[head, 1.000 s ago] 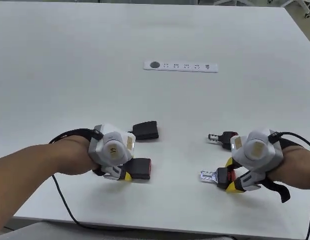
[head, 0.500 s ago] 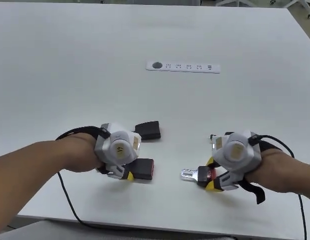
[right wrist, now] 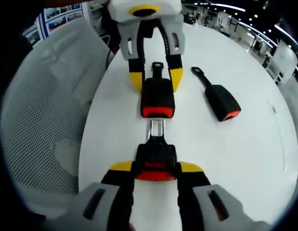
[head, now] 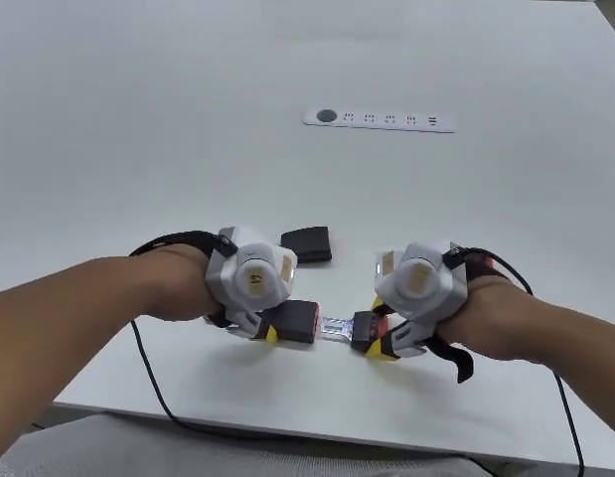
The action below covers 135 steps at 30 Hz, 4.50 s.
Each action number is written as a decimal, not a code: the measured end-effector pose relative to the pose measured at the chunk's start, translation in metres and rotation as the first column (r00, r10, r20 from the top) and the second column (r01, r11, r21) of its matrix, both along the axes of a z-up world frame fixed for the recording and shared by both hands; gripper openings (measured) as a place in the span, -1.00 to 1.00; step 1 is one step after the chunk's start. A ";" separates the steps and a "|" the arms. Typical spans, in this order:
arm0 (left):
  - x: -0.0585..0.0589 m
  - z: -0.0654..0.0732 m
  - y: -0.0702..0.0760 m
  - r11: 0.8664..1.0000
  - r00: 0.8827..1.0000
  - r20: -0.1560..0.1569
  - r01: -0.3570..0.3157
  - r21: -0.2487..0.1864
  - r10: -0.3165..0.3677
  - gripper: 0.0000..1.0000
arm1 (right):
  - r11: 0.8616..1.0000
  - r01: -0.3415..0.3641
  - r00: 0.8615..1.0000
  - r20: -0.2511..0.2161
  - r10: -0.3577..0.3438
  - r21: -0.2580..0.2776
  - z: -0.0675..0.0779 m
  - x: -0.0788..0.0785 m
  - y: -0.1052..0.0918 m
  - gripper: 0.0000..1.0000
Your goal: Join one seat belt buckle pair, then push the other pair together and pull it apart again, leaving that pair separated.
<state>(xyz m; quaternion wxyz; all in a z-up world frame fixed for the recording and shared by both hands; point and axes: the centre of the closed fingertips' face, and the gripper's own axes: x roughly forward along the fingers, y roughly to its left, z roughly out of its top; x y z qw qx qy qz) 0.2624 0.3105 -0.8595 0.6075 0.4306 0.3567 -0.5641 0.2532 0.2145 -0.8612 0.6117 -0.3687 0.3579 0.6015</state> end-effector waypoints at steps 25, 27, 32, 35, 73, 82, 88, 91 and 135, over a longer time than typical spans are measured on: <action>0.000 0.000 -0.003 0.999 1.000 0.007 -0.021 -0.036 0.021 -0.37 | 0.997 0.047 0.999 -0.002 -0.047 0.064 0.002 0.003 0.018 -0.35; 0.000 0.000 -0.003 0.999 1.000 0.006 -0.029 -0.046 0.029 -0.37 | 0.997 0.046 0.999 0.000 -0.046 0.064 0.002 0.003 0.020 -0.35; 0.000 0.000 -0.004 0.998 1.000 0.005 -0.028 -0.054 0.028 -0.37 | 0.999 0.017 1.000 0.012 -0.018 0.042 0.001 0.005 0.024 -0.35; -0.001 0.000 -0.004 0.998 1.000 0.002 -0.024 -0.056 0.024 -0.37 | 0.999 0.015 1.000 0.006 -0.015 0.052 0.002 0.006 0.025 -0.35; 0.001 0.000 -0.002 0.996 0.999 -0.006 -0.045 -0.075 0.045 -0.37 | 0.997 -0.002 1.000 0.019 0.001 0.081 0.001 0.007 0.031 -0.34; 0.001 0.000 -0.002 0.998 0.999 -0.003 -0.049 -0.036 0.049 -0.33 | 0.999 -0.001 1.000 0.000 0.001 0.035 0.001 0.006 0.032 -0.31; 0.001 0.000 -0.002 0.996 0.998 -0.009 -0.063 -0.055 0.063 -0.32 | 1.000 -0.031 0.999 0.039 0.031 0.006 -0.003 0.005 0.031 -0.28; 0.000 0.001 -0.002 0.997 0.998 -0.003 -0.063 -0.053 0.063 -0.32 | 1.000 -0.010 0.999 0.035 0.010 0.011 -0.002 0.005 0.032 -0.26; 0.125 0.016 -0.010 0.995 0.992 0.083 -0.090 -0.052 0.094 -0.09 | 0.975 0.224 0.970 0.096 -0.221 -0.013 0.016 0.114 -0.148 -0.17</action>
